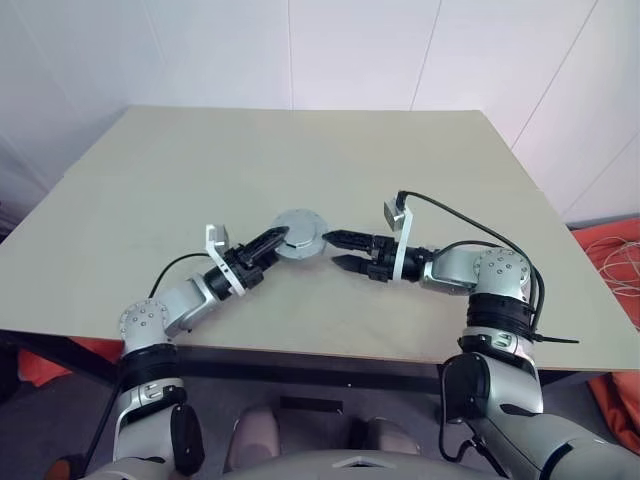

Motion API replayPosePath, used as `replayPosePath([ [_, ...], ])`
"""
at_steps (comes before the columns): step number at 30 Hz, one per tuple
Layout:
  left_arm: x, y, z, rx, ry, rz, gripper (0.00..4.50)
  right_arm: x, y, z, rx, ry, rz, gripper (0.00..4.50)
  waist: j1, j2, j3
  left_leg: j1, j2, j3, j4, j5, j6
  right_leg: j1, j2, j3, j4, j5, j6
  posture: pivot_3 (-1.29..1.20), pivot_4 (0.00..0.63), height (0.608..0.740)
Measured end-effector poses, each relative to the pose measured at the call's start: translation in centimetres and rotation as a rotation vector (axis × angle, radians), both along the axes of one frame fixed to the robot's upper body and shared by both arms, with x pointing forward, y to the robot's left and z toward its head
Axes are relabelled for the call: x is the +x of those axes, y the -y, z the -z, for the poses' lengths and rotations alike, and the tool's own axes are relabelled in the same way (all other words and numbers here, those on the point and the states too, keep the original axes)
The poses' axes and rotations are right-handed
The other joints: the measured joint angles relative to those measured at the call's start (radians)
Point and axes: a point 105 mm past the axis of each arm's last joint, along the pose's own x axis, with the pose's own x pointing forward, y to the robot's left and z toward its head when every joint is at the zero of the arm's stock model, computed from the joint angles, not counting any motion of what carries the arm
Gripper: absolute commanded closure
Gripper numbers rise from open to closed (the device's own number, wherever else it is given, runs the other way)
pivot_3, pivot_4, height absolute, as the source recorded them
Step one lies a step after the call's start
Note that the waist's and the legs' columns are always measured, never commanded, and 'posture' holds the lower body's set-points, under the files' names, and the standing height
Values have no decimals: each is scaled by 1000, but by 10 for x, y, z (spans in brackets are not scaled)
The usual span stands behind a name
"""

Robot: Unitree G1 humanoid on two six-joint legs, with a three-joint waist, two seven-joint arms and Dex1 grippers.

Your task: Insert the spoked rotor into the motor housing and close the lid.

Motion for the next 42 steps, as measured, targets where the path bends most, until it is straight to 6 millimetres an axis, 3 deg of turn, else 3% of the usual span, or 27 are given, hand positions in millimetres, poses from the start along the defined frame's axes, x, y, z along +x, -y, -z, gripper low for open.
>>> replayPosePath([
  [3, 6, -17, -2, 23, 13, -77, 2438, 2, 13, 18, -114, 1, 53, 0, 0, 0, 0, 0, 0, 0, 0, 0, 0, 0, 0, 0, 0, 0, 0, 0, 0, 740],
  [5, 12, -32, -2, 47, 22, -161, 2438, 9, 22, 18, -162, 52, 99, 0, -1, 0, 0, 0, 0, 0, 1, 0, 0, 0, 0, 0, 0, 0, 0, 0, 0, 740],
  [8, 19, -55, -6, 49, 42, -285, 2438, 17, 30, 8, -213, 162, 119, 0, -1, 0, 0, 0, 0, 0, 1, 0, 0, 1, 0, 0, 0, 0, 1, 0, 0, 740],
  [13, 33, -103, -7, 22, 32, -558, 2438, 27, 27, -9, -258, 369, 118, 0, 0, -1, 0, 0, 0, 0, 2, 0, 0, 1, 0, -1, 0, 0, 1, 0, 0, 740],
  [18, 43, -131, 8, 46, -46, -768, 2438, 28, 18, -30, -245, 551, 86, 0, 1, -3, 0, -1, 0, -1, 4, -1, 2, 1, 0, -1, -2, 2, 4, 0, 0, 740],
  [28, 57, -165, 41, 29, -269, -1023, 2438, 23, 11, -33, -253, 609, 38, 0, 1, -9, 0, -1, 0, -2, 5, -3, 5, 4, 0, -1, -7, 6, 9, 0, 0, 740],
  [41, 58, -172, 45, 33, -318, -1078, 2438, 21, 11, -31, -267, 606, 24, 0, -3, -9, -1, 0, 0, -1, 5, -3, 5, 5, 0, 0, -6, 5, 6, 0, 0, 740],
  [42, 58, -173, 45, 32, -322, -1079, 2088, 21, 10, -31, -269, 605, 20, 0, -3, -9, 0, 0, 0, -1, 5, -3, 5, 5, 0, 0, -6, 5, 6, 0, 0, 740],
])
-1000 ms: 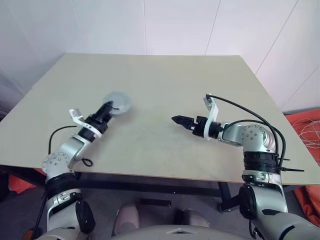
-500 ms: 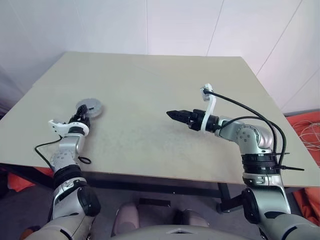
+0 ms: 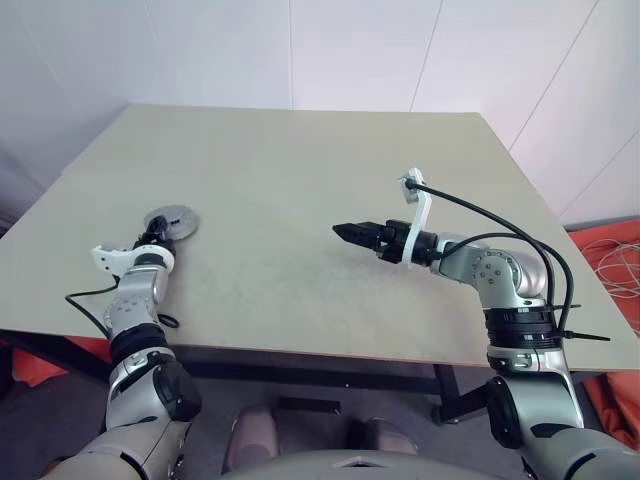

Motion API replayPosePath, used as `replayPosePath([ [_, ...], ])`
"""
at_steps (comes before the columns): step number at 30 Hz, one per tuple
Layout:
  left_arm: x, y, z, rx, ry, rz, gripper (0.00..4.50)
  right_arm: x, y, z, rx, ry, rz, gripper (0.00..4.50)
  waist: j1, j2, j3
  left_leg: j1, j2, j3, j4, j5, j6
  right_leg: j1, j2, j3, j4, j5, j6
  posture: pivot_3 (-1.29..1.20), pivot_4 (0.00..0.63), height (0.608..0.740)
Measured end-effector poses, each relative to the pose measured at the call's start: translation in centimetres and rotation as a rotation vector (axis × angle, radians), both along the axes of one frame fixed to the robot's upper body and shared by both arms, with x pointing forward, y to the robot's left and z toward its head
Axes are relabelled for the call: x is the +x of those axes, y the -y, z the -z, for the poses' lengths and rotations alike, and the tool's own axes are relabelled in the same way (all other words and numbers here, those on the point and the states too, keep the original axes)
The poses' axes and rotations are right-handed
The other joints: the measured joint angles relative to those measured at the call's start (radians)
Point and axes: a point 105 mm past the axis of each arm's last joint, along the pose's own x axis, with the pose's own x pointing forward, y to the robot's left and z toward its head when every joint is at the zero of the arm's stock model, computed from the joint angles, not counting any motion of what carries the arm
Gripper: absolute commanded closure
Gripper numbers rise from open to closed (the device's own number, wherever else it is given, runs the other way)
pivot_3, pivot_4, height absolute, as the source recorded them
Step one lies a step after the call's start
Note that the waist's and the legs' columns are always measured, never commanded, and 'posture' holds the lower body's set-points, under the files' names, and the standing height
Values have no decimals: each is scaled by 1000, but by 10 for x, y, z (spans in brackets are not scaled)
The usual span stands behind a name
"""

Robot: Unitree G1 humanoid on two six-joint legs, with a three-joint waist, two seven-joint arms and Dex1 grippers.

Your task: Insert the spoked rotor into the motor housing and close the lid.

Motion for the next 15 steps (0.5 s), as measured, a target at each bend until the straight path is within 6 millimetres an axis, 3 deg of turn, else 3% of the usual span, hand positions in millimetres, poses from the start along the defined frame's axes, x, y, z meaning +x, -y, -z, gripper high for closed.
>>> replayPosePath([
  [6, -2, -2, -8, -44, 12, -14, 122, -1, -1, 2, -8, -7, -8, 0, 1, 0, 0, 0, 0, 0, 1, 0, 0, 0, 0, 0, 0, 1, -2, 0, 0, 740],
  [15, -23, 10, -8, -86, -120, 56, 49, -5, 2, 2, -30, -2, -11, 0, -1, 0, 0, 1, 0, 0, 2, -1, 2, 6, 0, 0, 0, 0, -1, 0, 0, 740],
])
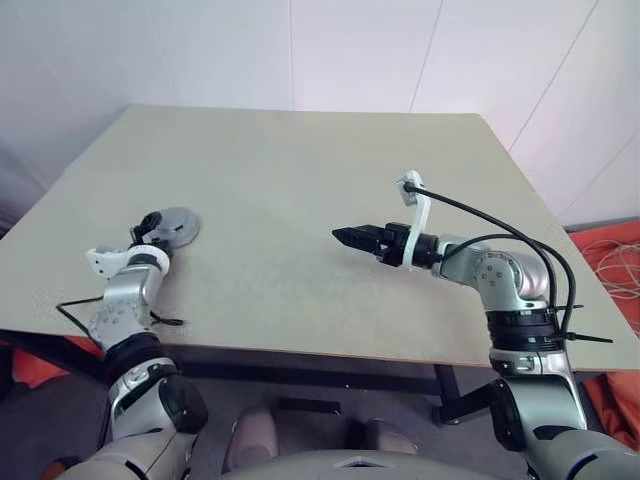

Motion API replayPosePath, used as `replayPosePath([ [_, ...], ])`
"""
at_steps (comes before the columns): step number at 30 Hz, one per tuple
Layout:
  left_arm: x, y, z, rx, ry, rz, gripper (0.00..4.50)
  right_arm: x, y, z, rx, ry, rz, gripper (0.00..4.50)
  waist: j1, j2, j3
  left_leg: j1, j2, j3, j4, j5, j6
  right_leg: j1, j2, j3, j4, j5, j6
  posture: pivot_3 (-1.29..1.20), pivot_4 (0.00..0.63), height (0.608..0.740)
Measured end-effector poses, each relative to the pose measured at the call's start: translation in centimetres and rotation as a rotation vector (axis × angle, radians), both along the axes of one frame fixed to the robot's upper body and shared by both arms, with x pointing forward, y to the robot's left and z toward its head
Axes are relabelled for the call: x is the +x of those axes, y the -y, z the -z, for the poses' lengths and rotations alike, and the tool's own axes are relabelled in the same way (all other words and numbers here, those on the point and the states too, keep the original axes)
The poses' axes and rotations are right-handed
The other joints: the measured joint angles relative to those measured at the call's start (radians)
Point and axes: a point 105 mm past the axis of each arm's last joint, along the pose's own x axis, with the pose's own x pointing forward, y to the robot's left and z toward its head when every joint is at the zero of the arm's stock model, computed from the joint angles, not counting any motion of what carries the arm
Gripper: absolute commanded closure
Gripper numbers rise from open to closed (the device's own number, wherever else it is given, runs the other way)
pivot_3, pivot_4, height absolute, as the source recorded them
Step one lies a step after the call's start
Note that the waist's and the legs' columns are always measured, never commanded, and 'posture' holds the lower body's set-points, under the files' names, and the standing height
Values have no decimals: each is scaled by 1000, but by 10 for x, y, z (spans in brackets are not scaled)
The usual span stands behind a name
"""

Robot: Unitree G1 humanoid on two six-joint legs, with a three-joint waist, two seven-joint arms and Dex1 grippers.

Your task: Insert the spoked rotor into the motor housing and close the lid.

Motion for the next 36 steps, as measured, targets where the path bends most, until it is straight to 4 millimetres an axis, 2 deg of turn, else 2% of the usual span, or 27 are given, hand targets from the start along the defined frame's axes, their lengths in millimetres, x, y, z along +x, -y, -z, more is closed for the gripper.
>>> replayPosePath([
  [5, -21, 19, 1, 40, -64, 76, 49, -1, 2, 2, -10, -3, -2, 0, 1, 0, -1, 2, -1, 0, 1, 0, 0, 3, -1, 0, 0, 0, 0, 0, 0, 740],
  [8, -31, 33, 0, 219, -144, 206, 49, -3, 3, 3, -28, 3, -14, 0, 2, 1, -2, 6, -1, 0, 1, 0, 0, 7, -1, 0, -1, -1, 1, 0, 0, 740],
  [11, -31, 40, -3, 696, -199, 396, 49, -2, 4, 0, -42, 64, -15, 0, 3, 1, -2, 6, 1, -1, 0, 0, -1, 5, 0, -1, -4, -1, 3, 0, 0, 740],
  [13, -25, 47, -12, 977, -137, 497, 49, -1, 7, -2, -46, 130, 2, 0, 5, 0, -2, 5, 1, -1, 1, 1, -1, 3, 0, -1, -4, 0, 5, 0, 0, 740],
  [18, -11, 78, -43, 1365, 177, 648, 49, 1, 17, 4, -125, 279, 45, 0, 2, 0, -2, 4, -2, -1, 2, 1, 0, 4, -2, 1, -5, 1, 6, 0, 0, 740],
  [20, -8, 77, -50, 1493, 245, 666, 49, 0, 21, 11, -173, 315, 35, 0, -2, 0, -2, 5, -2, -1, 1, 1, 0, 4, -2, 1, -4, 1, 6, 0, 0, 740],
  [22, -6, 74, -48, 1654, 291, 716, 49, 0, 28, 24, -260, 350, 27, 0, -9, 1, -3, 6, -2, 0, -1, 1, 0, 4, -1, 1, -4, 1, 6, 0, 0, 740],
  [27, -9, 79, -35, 1711, 432, 787, 49, -11, 26, 52, -315, 372, -58, 0, -26, 1, -3, 3, -2, 0, 0, 0, 1, 1, -1, 1, -3, 1, 4, 0, 0, 740],
  [36, -15, 72, -35, 1762, 526, 792, 49, -9, 17, 53, -322, 444, -86, 0, -40, 1, -3, 5, -1, 1, 0, -2, 4, 1, -2, 1, -1, 2, 1, 0, 0, 740],
])
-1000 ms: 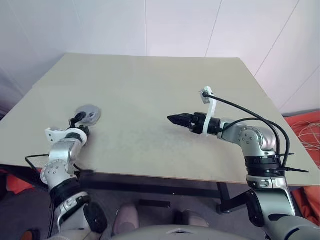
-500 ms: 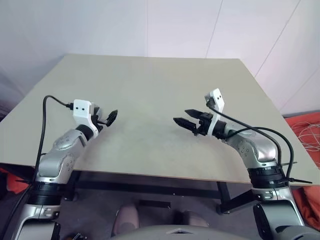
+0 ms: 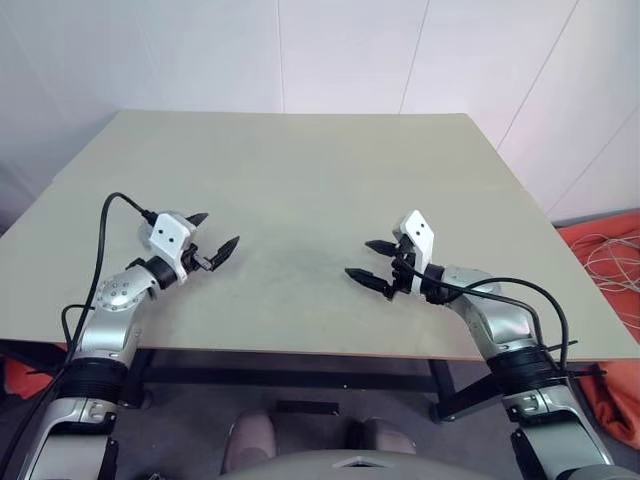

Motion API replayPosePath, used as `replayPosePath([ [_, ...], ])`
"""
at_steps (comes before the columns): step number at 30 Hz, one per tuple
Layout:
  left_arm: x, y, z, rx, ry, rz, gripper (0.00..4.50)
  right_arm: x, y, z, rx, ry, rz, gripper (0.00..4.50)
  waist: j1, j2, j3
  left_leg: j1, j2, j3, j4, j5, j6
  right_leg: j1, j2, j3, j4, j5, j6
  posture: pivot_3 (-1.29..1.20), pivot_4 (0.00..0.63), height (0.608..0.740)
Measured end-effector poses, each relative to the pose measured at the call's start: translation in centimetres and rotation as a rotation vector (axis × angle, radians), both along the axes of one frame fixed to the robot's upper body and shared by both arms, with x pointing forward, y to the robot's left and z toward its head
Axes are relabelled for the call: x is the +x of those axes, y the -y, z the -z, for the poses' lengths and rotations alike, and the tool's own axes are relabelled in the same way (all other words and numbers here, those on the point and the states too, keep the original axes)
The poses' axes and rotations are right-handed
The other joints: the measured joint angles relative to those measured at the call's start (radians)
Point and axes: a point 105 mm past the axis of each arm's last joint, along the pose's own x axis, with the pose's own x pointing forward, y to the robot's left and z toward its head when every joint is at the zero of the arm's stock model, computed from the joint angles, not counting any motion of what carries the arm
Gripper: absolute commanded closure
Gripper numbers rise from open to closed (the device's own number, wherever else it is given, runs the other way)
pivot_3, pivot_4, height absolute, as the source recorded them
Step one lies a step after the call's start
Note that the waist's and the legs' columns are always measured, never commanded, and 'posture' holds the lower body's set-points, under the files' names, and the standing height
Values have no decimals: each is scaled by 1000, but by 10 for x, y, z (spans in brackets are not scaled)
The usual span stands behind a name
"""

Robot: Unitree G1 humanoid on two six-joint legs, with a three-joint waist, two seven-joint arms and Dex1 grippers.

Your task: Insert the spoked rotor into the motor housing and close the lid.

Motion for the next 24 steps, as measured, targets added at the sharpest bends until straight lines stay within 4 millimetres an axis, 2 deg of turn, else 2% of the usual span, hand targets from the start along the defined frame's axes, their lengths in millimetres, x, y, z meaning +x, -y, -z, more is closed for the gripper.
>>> replayPosePath([
  [10, -14, -9, 15, 18, -30, -17, 49, 3, -8, -3, 29, 17, 15, 0, -10, 0, 0, 3, 1, 0, 0, 0, 0, 3, 0, 0, 0, 0, 0, 0, 0, 740],
  [16, -13, -10, 13, 67, -2, -20, 49, 6, -9, 0, 38, 13, 23, 0, -10, 0, 0, 5, 1, 0, 0, 0, 0, 4, 0, 0, 0, 0, 0, 0, 0, 740],
  [24, -15, 1, 18, -57, -57, 26, 49, 14, -10, -2, 38, 21, 26, 0, -11, 0, 0, 6, 1, 1, 0, 0, 0, 4, 0, 1, 0, 0, -1, 0, 0, 740],
])
